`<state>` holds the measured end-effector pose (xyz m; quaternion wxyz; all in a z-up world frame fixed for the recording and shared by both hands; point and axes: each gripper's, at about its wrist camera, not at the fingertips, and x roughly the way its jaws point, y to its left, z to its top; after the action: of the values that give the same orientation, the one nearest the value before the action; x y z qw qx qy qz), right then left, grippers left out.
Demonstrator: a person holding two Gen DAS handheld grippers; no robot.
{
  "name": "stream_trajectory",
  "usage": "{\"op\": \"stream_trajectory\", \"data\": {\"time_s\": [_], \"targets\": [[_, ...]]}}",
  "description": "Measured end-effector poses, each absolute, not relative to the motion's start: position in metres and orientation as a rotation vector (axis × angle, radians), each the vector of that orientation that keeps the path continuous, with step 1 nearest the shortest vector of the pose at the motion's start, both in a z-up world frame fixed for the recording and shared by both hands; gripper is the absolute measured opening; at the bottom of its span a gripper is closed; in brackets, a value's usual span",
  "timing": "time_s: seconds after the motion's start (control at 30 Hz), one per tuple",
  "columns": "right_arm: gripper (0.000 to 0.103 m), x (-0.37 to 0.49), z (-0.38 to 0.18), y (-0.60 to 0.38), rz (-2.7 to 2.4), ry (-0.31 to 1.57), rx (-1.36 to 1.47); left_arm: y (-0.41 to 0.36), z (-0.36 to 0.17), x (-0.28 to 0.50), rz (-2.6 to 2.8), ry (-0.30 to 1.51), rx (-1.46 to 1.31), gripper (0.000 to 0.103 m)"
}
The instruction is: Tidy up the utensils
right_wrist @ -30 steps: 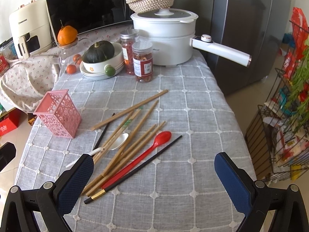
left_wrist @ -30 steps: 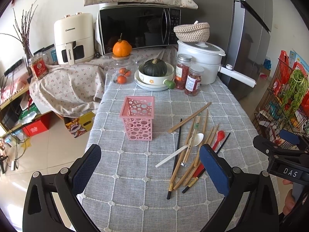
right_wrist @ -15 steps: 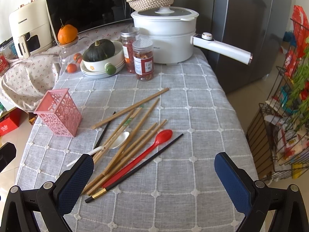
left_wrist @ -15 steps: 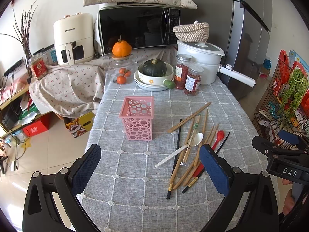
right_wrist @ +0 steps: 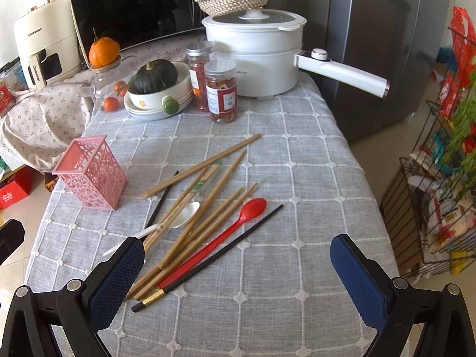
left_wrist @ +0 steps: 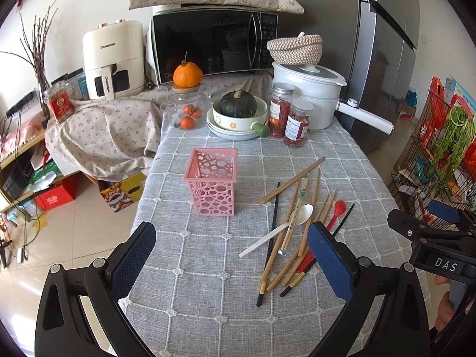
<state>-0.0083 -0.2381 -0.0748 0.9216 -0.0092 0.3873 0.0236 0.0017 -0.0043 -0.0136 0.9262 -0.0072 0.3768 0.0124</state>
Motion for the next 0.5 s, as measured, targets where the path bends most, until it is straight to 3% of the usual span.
{"op": "stream_trajectory", "data": {"time_s": [0.5], "targets": [[0.103,-0.0053,-0.0769,-0.2382,0.056,0.814,-0.023,-0.0063,-0.0185,0.0014,0.039,0.786,-0.018,0.103]]}}
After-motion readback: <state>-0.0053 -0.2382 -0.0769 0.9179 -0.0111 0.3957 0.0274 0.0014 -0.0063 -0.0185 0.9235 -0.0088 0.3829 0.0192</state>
